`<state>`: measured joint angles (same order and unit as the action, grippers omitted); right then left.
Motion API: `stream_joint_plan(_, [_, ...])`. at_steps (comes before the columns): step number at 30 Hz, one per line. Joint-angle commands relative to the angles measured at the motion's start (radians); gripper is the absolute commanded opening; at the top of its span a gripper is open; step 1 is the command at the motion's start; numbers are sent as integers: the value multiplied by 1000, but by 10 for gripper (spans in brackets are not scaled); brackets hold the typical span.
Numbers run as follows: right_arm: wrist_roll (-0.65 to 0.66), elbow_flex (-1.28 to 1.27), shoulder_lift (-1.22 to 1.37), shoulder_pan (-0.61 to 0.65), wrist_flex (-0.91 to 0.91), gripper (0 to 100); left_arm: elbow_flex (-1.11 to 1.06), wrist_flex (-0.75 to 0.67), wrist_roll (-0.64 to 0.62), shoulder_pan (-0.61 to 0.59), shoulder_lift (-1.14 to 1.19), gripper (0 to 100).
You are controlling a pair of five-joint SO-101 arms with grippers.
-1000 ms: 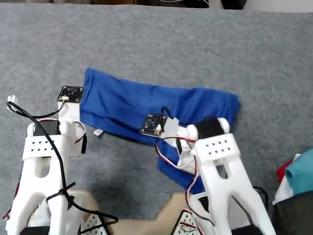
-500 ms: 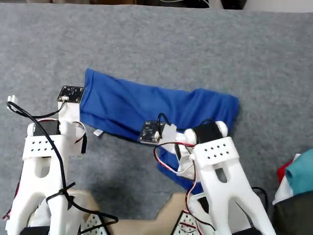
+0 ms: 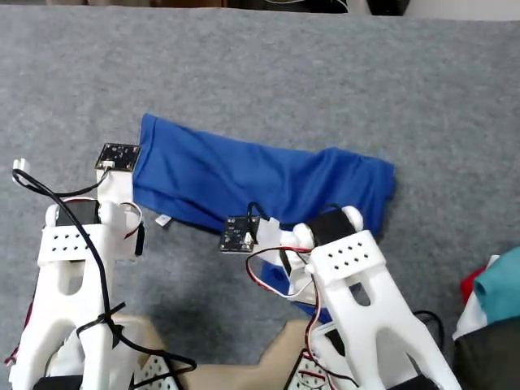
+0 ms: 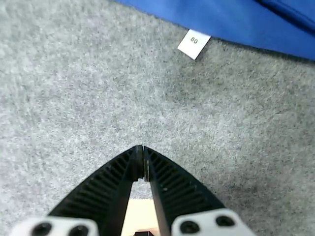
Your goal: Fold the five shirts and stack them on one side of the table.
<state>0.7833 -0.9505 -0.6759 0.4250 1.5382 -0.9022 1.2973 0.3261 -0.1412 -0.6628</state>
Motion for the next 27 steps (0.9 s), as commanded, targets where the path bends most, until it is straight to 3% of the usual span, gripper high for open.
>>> stream_joint_plan(1, [15,4,-25,15,0,171,3,8,5,-5,-25,19])
stream_joint_plan(9, [3,-179,-22,16,-203,172,-35,6,5,3,-25,19])
stream_joint_plan(17, [-155,-289,-22,35,-379,172,-38,6,3,3,-25,19])
stream_joint_plan(21, [-265,-285,-22,117,-397,171,-38,6,3,3,-25,19])
stream_joint_plan(27, [-275,-294,-21,162,-416,171,-32,37,3,3,-25,19])
